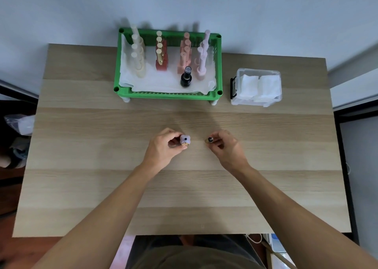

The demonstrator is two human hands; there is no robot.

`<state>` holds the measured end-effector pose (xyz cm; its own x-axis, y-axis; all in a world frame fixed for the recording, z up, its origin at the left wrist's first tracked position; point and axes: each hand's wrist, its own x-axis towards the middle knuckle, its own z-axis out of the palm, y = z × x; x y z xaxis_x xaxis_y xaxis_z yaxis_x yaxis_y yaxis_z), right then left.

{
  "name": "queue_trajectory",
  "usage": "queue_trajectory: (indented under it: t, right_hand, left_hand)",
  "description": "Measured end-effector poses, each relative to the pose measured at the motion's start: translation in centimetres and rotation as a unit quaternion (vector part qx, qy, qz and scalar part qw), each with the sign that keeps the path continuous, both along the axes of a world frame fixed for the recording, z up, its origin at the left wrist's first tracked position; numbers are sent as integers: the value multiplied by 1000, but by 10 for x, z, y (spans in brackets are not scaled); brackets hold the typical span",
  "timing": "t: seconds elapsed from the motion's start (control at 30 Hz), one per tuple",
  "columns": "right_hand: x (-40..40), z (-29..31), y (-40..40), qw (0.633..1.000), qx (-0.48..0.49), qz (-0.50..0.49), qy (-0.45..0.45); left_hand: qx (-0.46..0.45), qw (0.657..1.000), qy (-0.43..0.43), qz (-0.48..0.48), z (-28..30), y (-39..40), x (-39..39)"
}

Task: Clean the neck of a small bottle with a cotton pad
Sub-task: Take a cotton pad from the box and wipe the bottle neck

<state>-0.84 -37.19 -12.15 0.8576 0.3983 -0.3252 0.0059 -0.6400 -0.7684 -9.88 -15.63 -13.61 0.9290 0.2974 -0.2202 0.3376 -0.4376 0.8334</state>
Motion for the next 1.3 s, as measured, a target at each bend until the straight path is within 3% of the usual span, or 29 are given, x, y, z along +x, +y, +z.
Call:
queue_trajectory:
  t: [0.5,0.93,1.3]
  right_hand:
    - [17,22,-25,996,-80,16,-16]
    - [115,79,-45,986,-112,-28,-119]
    - [186,100,-20,945,-257,108,-172]
  left_hand:
    - [1,1000,20,-3,0,1,1]
    - [6,999,29,-14,2,2,5]
    - [14,999,27,-24,-2,6,5]
